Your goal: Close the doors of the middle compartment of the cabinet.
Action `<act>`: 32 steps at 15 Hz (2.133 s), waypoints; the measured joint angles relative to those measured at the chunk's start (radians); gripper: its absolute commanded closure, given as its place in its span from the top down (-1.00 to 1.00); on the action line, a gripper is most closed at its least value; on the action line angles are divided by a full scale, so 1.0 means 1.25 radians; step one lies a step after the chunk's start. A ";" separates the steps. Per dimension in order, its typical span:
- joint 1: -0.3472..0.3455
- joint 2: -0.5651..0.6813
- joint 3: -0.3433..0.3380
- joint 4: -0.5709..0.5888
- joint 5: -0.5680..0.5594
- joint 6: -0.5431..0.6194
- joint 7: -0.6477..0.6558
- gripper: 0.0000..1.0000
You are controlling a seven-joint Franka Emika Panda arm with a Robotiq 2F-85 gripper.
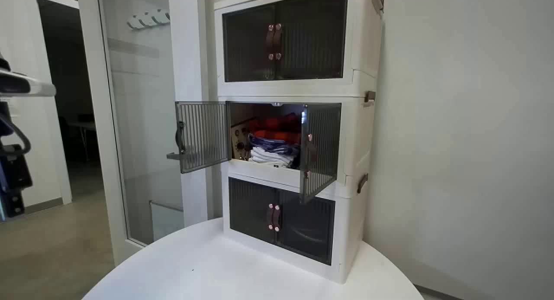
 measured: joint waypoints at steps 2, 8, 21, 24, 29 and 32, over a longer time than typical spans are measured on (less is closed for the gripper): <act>0.000 0.000 0.000 0.000 0.000 0.000 0.000 1.00; 0.000 0.007 -0.003 0.019 -0.021 0.001 -0.006 1.00; -0.031 0.207 0.019 0.354 -0.163 0.034 0.204 1.00; -0.035 0.265 0.019 0.455 -0.171 0.055 0.262 0.45; -0.019 0.371 0.020 0.598 -0.267 0.108 0.363 -0.30; 0.004 0.439 0.014 0.654 -0.368 0.167 0.439 -0.73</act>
